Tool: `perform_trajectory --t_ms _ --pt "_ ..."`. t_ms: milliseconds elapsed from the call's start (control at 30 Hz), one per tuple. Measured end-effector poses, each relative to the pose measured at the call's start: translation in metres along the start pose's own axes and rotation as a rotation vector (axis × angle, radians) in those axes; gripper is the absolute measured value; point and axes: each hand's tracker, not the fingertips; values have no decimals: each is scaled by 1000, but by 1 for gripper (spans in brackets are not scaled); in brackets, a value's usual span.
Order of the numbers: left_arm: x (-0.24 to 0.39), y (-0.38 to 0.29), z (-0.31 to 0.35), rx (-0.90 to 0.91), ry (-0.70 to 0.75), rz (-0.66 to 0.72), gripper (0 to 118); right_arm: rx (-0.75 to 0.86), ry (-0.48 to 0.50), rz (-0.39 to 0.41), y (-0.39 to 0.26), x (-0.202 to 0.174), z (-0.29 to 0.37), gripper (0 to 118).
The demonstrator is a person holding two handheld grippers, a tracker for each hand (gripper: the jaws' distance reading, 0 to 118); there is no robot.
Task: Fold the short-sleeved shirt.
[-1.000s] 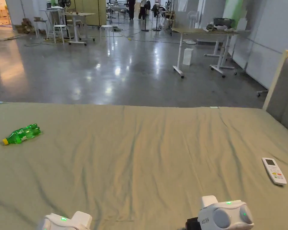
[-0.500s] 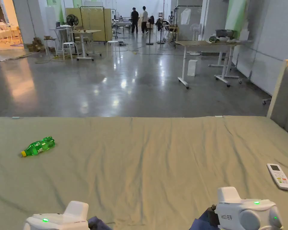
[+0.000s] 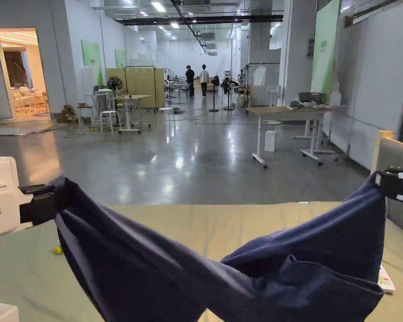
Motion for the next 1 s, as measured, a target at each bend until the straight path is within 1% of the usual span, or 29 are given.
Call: perform_trajectory --t_ms 67,100,167,200,233,300,367,400,467,567,667,700,733,767,867,1000 --pt "5 20 13 56 30 -25 5 59 -8 -12 32 6 15 1" --pt "7 31 19 80 40 -28 5 84 -35 -2 48 5 24 1" --pt "8 50 27 101 43 -39 5 127 -63 33 75 4 36 1" --pt "5 58 29 126 63 -60 5 160 -67 66 89 4 41 1" --pt "6 67 32 145 79 -74 5 165 -82 63 100 8 37 1" --pt "6 83 36 147 92 -79 5 187 -102 82 121 7 43 1" --pt "-2 99 41 166 122 -100 5 234 -136 152 142 5 51 1" --pt "-5 106 43 170 147 -109 5 223 -153 139 149 7 53 1" --pt "-13 119 47 172 168 -102 5 235 -184 158 165 11 57 1" --pt "-27 134 55 194 203 -65 5 253 -235 159 178 23 62 1" --pt "-40 141 65 225 225 -34 5 277 -266 136 185 31 76 1" --pt "-42 142 70 245 229 -28 5 283 -265 123 186 34 79 1" --pt "-40 139 75 271 235 -17 5 290 -259 94 185 38 82 1" --pt "-40 139 78 272 230 -10 5 310 -223 62 183 48 77 1" --pt "-45 142 82 281 231 10 5 312 -257 70 182 54 75 1" --pt "-50 143 83 282 251 25 5 310 -279 57 177 59 73 1"
